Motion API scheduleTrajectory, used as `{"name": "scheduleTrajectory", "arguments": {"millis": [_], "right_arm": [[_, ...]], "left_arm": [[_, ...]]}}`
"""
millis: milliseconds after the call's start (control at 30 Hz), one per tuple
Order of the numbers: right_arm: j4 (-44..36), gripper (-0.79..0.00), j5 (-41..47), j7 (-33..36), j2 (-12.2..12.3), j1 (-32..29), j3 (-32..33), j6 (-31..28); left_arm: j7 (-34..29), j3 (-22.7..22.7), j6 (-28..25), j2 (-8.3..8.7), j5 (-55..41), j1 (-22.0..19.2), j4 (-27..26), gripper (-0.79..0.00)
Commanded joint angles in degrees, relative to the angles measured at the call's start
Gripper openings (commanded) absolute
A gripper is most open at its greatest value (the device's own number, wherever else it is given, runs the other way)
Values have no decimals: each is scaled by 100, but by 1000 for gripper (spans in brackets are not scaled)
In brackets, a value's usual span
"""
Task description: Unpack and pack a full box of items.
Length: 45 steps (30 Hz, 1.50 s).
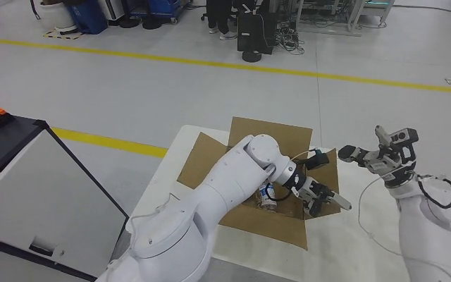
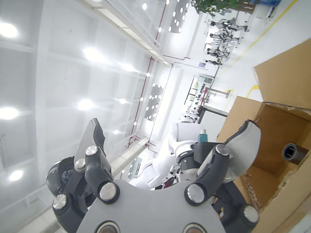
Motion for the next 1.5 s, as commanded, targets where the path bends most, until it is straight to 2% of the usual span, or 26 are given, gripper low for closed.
{"name": "scheduleTrajectory", "arguments": {"millis": [0,100,333,567,933,1167,1333,1467], "right_arm": [[84,0,-253,-114,10,52,-114,69],[178,0,-620,-141,38,82,-250,137],[228,0,-1437,-478,152,-92,-115,88],[416,0,-1687,-513,204,-153,-198,302],[899,0,-1748,-549,175,13,-712,240],[997,0,-1759,-581,191,35,-798,143],[684,0,-1859,-464,252,-49,-661,-220],[27,0,-1745,-285,324,-249,-360,-304]], "left_arm": [[1,-23,-16,-18,20,-5,32,0],[-5,-62,-39,-36,44,-15,75,0],[46,-158,-92,-48,127,-71,173,0],[338,-288,-284,55,278,-256,411,0],[575,-569,-547,499,323,-329,957,0],[704,-758,-875,812,257,-305,1014,0],[945,-868,-1055,1035,258,-344,1134,0],[1132,-970,-1243,1221,199,-419,1338,0]]}}
